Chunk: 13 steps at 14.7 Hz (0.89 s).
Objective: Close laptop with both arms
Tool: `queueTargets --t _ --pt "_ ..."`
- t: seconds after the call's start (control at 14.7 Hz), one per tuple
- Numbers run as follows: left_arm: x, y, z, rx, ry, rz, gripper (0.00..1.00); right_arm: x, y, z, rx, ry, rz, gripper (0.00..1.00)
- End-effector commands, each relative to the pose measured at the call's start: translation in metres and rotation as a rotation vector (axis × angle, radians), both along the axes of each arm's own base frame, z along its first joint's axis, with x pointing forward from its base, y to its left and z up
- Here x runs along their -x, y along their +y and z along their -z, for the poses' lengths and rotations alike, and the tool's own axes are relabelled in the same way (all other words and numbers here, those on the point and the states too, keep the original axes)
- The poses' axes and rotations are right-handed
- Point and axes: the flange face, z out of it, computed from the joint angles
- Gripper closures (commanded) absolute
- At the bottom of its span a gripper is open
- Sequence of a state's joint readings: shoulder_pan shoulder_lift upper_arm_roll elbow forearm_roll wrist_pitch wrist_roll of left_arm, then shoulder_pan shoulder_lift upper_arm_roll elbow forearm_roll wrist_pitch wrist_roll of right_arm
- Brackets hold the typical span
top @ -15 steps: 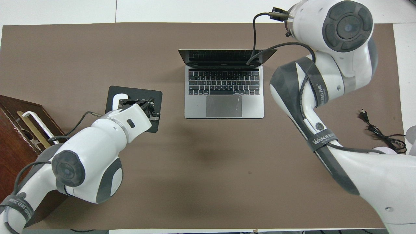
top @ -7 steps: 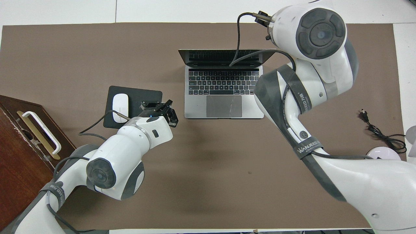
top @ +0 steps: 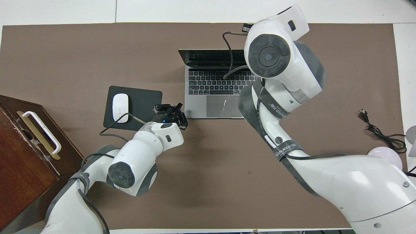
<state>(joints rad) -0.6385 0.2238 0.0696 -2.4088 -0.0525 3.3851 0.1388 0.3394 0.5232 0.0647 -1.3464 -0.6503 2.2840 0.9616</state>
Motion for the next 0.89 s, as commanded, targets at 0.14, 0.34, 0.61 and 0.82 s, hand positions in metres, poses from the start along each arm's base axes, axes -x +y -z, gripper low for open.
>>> queueTargets --t 0.14,0.34,0.61,0.82 --pt "0.010 -0.012 0.028 0.003 -0.035 0.033 1.00 0.008 0.031 0.003 0.114 -0.070 -0.056 1.00" --pt "0.012 -0.016 0.029 0.026 -0.021 0.014 1.00 0.009 0.034 0.003 0.119 -0.070 -0.063 1.00" --pt "0.018 -0.024 0.040 0.043 0.014 0.002 1.00 0.008 0.035 0.004 0.111 -0.069 -0.059 1.00" --pt "0.021 -0.028 0.043 0.045 0.020 0.004 1.00 0.008 0.035 0.006 0.088 -0.071 -0.033 1.00"
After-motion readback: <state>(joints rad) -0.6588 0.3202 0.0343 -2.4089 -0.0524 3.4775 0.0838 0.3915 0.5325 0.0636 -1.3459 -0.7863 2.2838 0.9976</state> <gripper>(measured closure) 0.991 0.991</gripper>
